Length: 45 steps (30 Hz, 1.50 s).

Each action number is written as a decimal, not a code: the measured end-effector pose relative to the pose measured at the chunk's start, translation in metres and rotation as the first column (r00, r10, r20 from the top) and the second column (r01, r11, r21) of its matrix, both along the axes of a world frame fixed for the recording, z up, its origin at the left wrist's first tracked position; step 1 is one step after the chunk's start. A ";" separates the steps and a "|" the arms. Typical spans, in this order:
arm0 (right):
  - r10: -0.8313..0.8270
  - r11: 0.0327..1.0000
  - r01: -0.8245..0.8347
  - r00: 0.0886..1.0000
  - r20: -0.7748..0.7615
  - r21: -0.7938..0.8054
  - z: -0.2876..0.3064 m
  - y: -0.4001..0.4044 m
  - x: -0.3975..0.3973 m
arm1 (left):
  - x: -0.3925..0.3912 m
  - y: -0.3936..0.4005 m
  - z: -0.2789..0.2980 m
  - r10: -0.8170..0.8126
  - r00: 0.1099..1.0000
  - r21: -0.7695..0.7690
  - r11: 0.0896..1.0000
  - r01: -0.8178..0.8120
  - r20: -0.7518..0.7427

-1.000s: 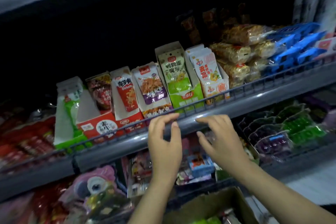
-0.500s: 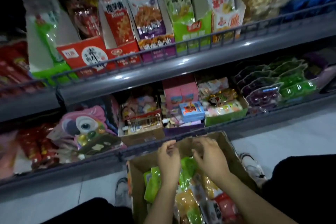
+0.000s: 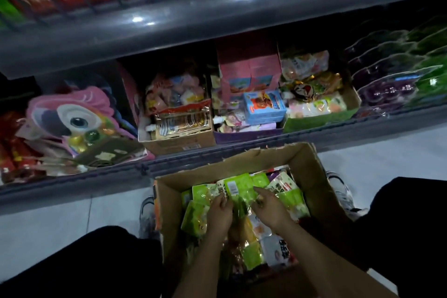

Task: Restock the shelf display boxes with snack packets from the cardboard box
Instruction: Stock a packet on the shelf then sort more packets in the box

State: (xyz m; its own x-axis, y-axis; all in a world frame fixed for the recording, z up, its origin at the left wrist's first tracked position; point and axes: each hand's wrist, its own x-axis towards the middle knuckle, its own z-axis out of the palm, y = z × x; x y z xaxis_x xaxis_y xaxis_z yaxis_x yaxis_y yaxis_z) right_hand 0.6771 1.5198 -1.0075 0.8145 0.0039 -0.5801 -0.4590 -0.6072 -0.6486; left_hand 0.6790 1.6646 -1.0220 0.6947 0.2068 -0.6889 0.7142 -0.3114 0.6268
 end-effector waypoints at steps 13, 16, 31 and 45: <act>-0.121 0.966 0.189 0.933 -0.339 0.177 -0.034 0.000 0.027 | 0.001 -0.006 -0.021 0.145 0.981 -0.173 0.971 -0.167 -0.132; -0.154 0.954 0.234 0.920 -0.361 0.187 -0.039 0.001 0.028 | 0.002 -0.008 -0.027 0.242 0.954 -0.209 0.938 -0.277 -0.179; -0.423 0.781 0.499 0.865 -0.269 0.375 -0.027 -0.007 0.025 | 0.009 -0.007 -0.012 0.443 0.880 -0.242 0.847 -0.473 -0.169; -0.511 0.753 0.413 0.857 0.061 0.512 0.095 -0.015 0.022 | 0.011 -0.006 0.119 0.276 0.958 -0.357 0.904 -0.233 0.075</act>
State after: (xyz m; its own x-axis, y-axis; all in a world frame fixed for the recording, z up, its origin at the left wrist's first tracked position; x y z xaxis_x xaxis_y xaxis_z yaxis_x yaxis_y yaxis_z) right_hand 0.6988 1.5050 -0.9127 0.8783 -0.1733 -0.4456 -0.4448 0.0457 -0.8945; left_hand 0.6899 1.6590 -0.9028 0.7324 0.1552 -0.6630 0.6523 0.1193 0.7485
